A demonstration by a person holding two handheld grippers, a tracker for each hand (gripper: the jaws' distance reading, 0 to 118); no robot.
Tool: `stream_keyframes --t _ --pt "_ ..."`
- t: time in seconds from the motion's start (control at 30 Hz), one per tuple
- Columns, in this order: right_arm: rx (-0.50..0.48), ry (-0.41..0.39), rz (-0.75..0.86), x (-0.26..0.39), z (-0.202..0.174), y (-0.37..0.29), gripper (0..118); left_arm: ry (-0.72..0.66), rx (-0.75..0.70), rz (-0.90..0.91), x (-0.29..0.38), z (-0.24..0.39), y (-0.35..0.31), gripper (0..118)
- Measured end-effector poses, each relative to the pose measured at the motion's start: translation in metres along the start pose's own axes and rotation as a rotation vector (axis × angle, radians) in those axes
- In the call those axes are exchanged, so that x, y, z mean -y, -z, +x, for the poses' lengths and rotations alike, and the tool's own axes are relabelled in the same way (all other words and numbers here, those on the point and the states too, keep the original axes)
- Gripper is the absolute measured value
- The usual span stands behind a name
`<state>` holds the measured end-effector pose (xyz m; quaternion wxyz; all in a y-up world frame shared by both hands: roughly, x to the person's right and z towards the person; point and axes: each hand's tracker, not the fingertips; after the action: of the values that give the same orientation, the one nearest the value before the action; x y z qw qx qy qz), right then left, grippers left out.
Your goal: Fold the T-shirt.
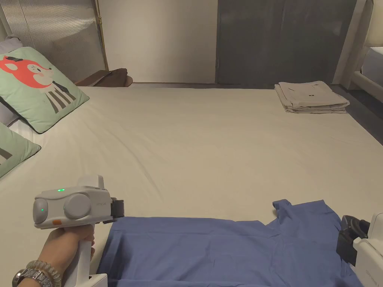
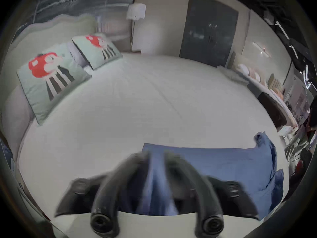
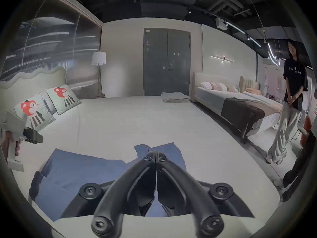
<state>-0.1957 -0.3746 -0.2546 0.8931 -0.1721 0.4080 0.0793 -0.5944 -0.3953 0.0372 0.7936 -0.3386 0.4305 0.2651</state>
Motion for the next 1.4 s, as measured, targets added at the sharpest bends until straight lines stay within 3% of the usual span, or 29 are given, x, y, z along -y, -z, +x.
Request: stream_keyframes --t 0.03,0.07,0.43,0.53,0.57,0.6,0.63,0.67,0.7,0.73,0.9,0.97,1.03,1.07,1.13,1.17,1.2,1.27,1.33,1.4 --pt "0.001 -0.001 -0.015 0.002 0.001 0.004 0 -0.008 0.000 -0.046 -0.003 -0.002 0.014 84" --pt "0.003 -0.002 -0.026 0.003 0.002 0.007 0 -0.019 -0.010 -0.070 -0.004 -0.003 0.028 100" --pt "0.037 -0.005 -0.107 0.013 0.014 0.035 0 -0.018 -0.121 -0.179 -0.002 0.004 0.103 88" --pt "0.031 0.017 -0.163 0.017 0.024 0.051 0 0.018 -0.135 -0.154 -0.002 0.011 0.095 61" --pt "0.041 0.036 -0.193 0.016 0.029 0.059 9 0.026 -0.134 -0.135 0.005 0.024 0.068 45" --pt "0.050 0.057 -0.226 0.014 0.034 0.070 33 0.036 -0.132 -0.125 0.007 0.027 0.062 29" --pt "0.048 0.054 -0.268 0.011 0.038 0.081 67 0.052 -0.152 -0.112 0.009 0.030 0.058 14" --pt "0.044 0.072 -0.291 0.008 0.041 0.090 101 0.063 -0.169 -0.100 0.011 0.031 0.053 9" --pt "0.038 0.075 -0.305 0.006 0.046 0.102 108 0.058 -0.147 -0.103 0.004 0.023 0.061 9" --pt "0.032 0.074 -0.340 0.004 0.051 0.114 108 0.053 -0.143 -0.092 0.005 0.022 0.056 9" --pt "0.077 0.067 -0.514 0.005 0.081 0.177 107 0.020 -0.121 -0.052 0.001 0.016 0.032 9" --pt "0.073 0.086 -0.599 0.010 0.084 0.195 99 0.025 -0.119 -0.046 -0.001 0.012 0.033 9" --pt "0.066 0.114 -0.656 0.017 0.088 0.206 81 0.027 -0.119 -0.041 0.000 0.011 0.030 9" --pt "0.071 0.111 -0.678 0.016 0.086 0.202 61 0.025 -0.118 -0.040 0.000 0.010 0.029 8" --pt "0.065 0.098 -0.662 0.018 0.085 0.198 42 0.021 -0.117 -0.042 -0.002 0.007 0.031 8" --pt "0.047 0.088 -0.642 0.016 0.085 0.193 14 0.019 -0.116 -0.044 -0.002 0.006 0.031 7" --pt "0.026 0.062 -0.606 0.014 0.084 0.193 3 0.018 -0.117 -0.045 -0.003 0.005 0.029 7" --pt "0.088 -0.019 -0.532 0.005 0.083 0.179 3 0.019 -0.115 -0.042 -0.003 0.003 0.025 7" --pt "-0.001 0.023 -0.510 -0.009 0.089 0.160 3 0.020 -0.111 -0.037 -0.003 0.000 0.019 7" --pt "0.005 0.032 -0.497 -0.021 0.095 0.142 2 0.019 -0.108 -0.025 -0.002 -0.002 0.010 4"
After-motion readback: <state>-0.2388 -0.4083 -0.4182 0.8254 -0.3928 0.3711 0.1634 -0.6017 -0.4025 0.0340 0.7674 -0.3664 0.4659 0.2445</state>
